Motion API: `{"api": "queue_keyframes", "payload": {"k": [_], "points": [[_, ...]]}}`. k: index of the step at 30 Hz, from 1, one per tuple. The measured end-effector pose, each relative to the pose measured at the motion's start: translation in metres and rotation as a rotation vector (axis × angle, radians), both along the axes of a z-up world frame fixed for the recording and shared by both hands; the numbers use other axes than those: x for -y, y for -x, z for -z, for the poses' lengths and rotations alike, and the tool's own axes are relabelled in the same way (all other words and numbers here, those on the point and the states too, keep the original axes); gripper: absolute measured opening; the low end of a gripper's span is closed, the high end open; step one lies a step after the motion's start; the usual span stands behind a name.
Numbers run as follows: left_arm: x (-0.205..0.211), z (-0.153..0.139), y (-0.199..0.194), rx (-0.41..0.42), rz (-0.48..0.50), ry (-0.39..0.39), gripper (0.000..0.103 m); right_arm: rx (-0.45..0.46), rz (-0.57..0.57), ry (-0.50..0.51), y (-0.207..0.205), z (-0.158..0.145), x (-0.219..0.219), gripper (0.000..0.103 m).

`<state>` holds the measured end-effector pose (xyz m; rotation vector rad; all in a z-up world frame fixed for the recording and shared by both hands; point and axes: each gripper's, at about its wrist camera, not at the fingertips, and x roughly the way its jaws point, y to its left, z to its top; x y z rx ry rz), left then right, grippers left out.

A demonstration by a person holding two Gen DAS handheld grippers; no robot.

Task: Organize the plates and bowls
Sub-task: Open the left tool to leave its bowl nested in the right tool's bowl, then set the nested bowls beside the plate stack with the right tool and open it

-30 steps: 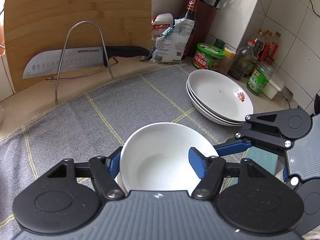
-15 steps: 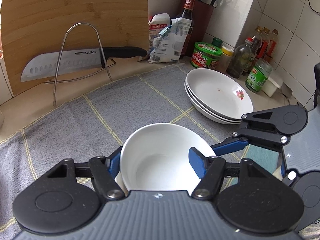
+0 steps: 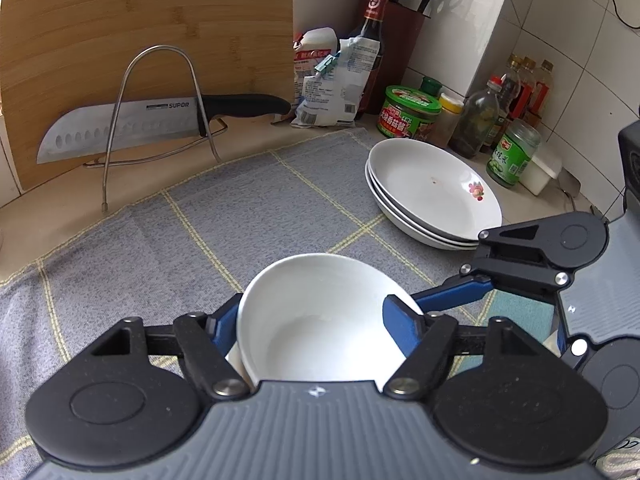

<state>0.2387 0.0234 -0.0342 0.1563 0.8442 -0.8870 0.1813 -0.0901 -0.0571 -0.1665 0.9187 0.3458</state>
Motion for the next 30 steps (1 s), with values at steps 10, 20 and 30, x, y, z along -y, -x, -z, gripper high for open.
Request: {"api": "queue_keyframes", "payload": {"k": [10, 20, 30], "points": [[-0.020, -0.014, 0.002, 0.103, -0.073, 0.002, 0.086, 0.047, 0.000, -0.011, 0.007, -0.005, 0.003, 0.103], [-0.068, -0.016, 0.031, 0.207, -0.215, 0.016, 0.100, 0.072, 0.073, -0.056, 0.015, -0.005, 0.009, 0.103], [-0.121, 0.000, 0.050, 0.208, -0.351, 0.013, 0.100, 0.125, 0.236, -0.105, 0.004, -0.006, -0.002, 0.103]]}}
